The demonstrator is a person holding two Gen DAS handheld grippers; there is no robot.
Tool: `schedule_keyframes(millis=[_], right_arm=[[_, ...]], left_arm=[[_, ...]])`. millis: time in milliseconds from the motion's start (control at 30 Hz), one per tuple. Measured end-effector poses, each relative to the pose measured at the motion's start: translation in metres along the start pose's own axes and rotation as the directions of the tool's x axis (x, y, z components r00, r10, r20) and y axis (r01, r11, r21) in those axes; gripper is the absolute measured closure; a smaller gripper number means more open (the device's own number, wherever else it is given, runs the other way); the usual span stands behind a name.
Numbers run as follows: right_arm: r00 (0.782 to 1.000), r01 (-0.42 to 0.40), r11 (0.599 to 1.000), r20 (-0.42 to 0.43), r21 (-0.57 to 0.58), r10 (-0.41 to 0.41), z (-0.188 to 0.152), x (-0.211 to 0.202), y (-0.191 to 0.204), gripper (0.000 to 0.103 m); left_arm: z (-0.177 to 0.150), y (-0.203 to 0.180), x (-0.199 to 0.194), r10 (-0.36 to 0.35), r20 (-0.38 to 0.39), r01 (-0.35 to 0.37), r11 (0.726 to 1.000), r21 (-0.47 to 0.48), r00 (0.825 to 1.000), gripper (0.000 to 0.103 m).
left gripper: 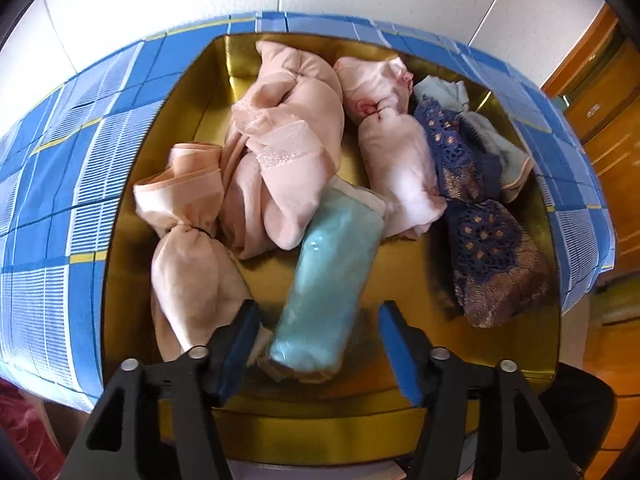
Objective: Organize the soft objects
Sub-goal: 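Move the left tool back to the shelf while the right regrasps the white cloth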
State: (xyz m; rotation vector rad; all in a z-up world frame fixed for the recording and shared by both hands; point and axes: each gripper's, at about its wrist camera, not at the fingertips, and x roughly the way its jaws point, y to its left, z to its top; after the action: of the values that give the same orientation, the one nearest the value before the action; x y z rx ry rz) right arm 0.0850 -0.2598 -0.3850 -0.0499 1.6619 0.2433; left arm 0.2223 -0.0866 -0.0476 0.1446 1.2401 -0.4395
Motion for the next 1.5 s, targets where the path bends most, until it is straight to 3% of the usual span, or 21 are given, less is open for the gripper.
schedule_keyframes(millis=[200, 467, 900, 1133, 1500], right_arm=[[1.0, 0.011, 1.0, 0.007, -0.015, -0.011, -0.001, 0.001, 0.003, 0.076], [1.0, 0.028, 0.999, 0.011, -0.03, -0.028, -0.004, 0.004, 0.012, 0.076], [1.0, -0.006, 1.0, 0.029, -0.001, 0.006, -0.007, 0.0, 0.008, 0.076], [0.996, -0.064, 0.998, 0.069, 0.03, 0.062, -0.013, -0.017, 0.006, 0.077], [0.984, -0.131, 0.988, 0.137, 0.087, 0.118, -0.028, -0.049, -0.006, 0.083]], left_arm=[[-0.03, -0.004, -0.029, 0.001, 0.112, -0.002, 1.0, 0.011, 0.994, 0.029], [-0.069, -0.005, -0.062, -0.009, 0.246, 0.001, 1.0, 0.031, 0.969, 0.025], [-0.132, -0.022, -0.06, -0.016, 0.368, -0.01, 0.998, 0.067, 0.93, 0.021], [-0.169, -0.025, -0.022, -0.004, 0.291, -0.023, 0.996, 0.09, 0.957, 0.017], [-0.2, -0.007, 0.06, 0.012, 0.099, -0.01, 1.0, -0.022, 0.995, 0.017]])
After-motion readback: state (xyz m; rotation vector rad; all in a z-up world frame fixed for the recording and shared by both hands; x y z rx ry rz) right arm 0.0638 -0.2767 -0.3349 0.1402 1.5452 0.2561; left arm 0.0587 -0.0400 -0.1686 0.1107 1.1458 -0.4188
